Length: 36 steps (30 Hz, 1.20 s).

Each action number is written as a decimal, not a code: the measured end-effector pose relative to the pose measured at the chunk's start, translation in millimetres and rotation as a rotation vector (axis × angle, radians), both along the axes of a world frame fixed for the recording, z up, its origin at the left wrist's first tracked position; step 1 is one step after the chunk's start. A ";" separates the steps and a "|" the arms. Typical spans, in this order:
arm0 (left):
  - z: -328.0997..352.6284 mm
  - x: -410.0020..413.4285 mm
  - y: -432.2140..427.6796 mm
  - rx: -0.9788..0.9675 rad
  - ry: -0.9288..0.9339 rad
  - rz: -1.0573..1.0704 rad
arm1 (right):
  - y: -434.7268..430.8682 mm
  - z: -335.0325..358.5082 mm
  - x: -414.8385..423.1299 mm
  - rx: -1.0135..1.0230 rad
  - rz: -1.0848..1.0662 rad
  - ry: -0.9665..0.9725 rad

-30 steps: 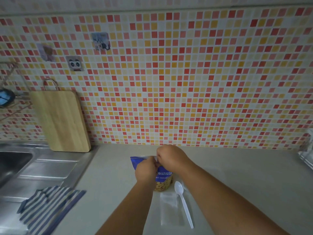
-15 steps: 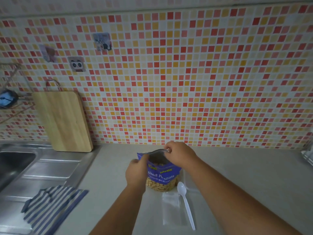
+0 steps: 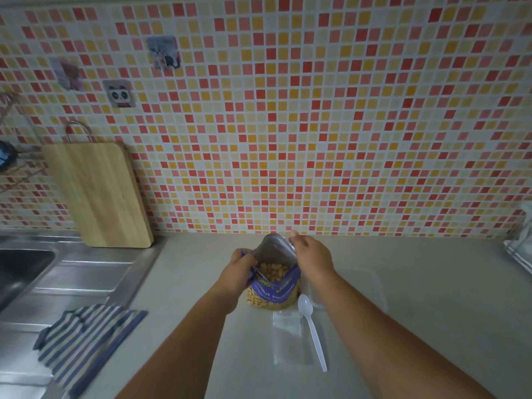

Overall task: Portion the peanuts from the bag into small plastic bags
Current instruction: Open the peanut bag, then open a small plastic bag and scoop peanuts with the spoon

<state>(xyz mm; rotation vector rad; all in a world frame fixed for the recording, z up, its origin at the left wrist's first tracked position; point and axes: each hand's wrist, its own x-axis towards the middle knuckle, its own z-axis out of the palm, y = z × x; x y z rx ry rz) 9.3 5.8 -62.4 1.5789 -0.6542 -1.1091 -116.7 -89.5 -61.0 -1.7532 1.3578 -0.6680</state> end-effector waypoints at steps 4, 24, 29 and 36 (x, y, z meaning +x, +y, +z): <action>1.8 2.6 2.0 -0.026 0.023 -0.014 | -4.2 -12.5 -27.8 0.103 -0.088 0.314; -10.9 2.8 6.9 -0.047 -0.002 -0.062 | 50.7 -63.5 -56.6 0.219 0.260 0.879; -10.6 6.2 4.4 -0.060 -0.007 -0.043 | 41.4 -5.0 -58.7 0.020 0.247 0.917; -14.9 6.3 4.3 -0.057 -0.019 -0.035 | 26.3 125.1 -65.4 -0.222 0.099 0.803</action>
